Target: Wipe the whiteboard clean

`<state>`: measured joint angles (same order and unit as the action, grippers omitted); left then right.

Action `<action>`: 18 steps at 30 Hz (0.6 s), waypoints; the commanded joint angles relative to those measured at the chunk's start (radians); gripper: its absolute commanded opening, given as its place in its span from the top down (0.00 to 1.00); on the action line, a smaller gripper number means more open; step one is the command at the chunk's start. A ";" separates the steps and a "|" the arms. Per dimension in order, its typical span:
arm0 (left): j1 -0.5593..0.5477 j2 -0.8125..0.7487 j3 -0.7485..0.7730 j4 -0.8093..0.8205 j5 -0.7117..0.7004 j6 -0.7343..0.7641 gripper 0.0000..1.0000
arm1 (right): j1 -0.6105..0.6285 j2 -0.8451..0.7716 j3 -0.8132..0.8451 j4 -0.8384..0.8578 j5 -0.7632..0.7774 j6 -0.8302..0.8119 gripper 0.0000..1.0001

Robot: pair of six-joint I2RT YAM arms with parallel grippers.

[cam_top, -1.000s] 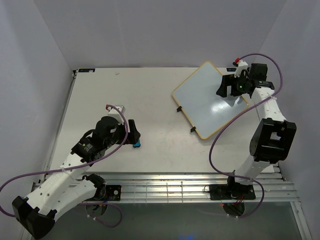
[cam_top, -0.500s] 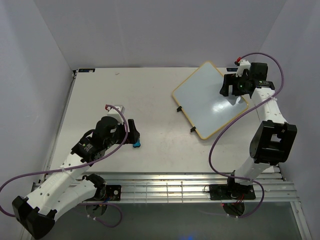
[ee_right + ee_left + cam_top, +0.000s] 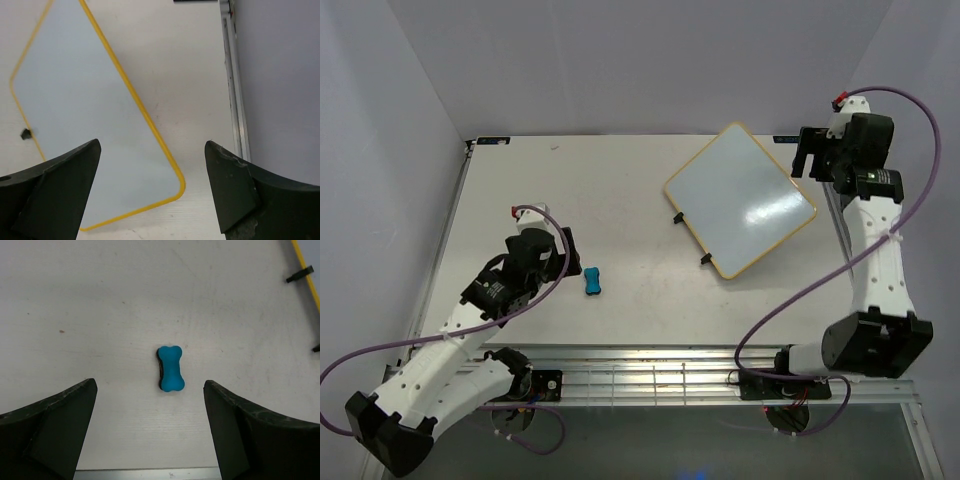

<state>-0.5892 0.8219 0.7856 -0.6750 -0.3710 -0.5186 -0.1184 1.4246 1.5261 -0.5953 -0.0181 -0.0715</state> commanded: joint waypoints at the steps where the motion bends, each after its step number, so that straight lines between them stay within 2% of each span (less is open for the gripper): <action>1: 0.023 0.013 0.101 -0.015 -0.126 -0.012 0.02 | 0.060 -0.197 -0.064 -0.005 -0.034 0.076 0.10; 4: 0.034 0.046 0.205 -0.040 -0.166 0.014 0.02 | 0.109 -0.358 -0.150 0.014 -0.019 0.136 0.10; 8: 0.054 0.117 0.380 -0.092 -0.212 0.060 0.02 | 0.114 -0.518 -0.259 -0.034 0.010 0.121 0.10; 13: 0.101 0.134 0.501 -0.126 -0.223 0.129 0.02 | 0.115 -0.679 -0.280 -0.144 0.046 0.102 0.10; 18: 0.115 0.128 0.624 -0.222 -0.252 0.181 0.02 | 0.206 -0.786 -0.250 -0.248 0.070 0.102 0.10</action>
<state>-0.4812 0.9760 1.3399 -0.8154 -0.5831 -0.3904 0.0471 0.6918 1.2507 -0.7631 0.0216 0.0257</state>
